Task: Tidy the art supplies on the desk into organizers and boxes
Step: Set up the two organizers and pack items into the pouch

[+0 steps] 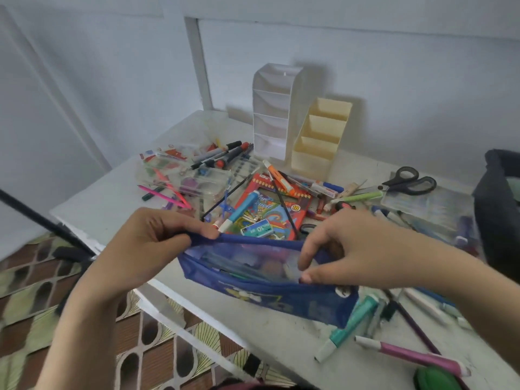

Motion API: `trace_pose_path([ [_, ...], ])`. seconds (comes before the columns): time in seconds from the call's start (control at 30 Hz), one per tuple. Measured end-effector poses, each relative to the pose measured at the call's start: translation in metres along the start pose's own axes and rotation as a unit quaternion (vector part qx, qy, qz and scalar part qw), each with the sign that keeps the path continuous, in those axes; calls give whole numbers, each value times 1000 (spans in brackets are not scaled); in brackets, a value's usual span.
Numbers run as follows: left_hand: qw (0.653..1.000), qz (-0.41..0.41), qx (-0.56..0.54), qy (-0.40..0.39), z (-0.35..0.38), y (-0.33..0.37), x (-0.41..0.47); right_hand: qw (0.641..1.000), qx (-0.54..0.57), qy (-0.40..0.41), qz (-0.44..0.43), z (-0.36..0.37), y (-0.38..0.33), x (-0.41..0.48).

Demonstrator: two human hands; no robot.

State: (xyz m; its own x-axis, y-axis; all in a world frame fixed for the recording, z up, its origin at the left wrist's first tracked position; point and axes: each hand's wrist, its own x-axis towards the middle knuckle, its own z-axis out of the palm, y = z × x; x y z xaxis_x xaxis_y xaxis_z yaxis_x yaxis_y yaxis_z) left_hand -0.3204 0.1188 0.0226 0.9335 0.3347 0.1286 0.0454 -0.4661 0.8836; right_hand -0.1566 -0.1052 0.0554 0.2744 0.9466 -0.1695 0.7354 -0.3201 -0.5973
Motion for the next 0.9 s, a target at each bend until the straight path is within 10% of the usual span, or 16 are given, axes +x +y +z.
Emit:
trace_pose_path([
  [0.43, 995, -45, 77, -43, -55, -35, 37, 994, -3, -82, 66, 9, -2, 79],
  [0.63, 992, -55, 93, -68, -55, -48, 51, 989, -35, 75, 125, 11, 13, 128],
  [0.9, 990, -44, 73, -112, -59, -61, 63, 969, -160, 79, 171, 40, 5, 191],
])
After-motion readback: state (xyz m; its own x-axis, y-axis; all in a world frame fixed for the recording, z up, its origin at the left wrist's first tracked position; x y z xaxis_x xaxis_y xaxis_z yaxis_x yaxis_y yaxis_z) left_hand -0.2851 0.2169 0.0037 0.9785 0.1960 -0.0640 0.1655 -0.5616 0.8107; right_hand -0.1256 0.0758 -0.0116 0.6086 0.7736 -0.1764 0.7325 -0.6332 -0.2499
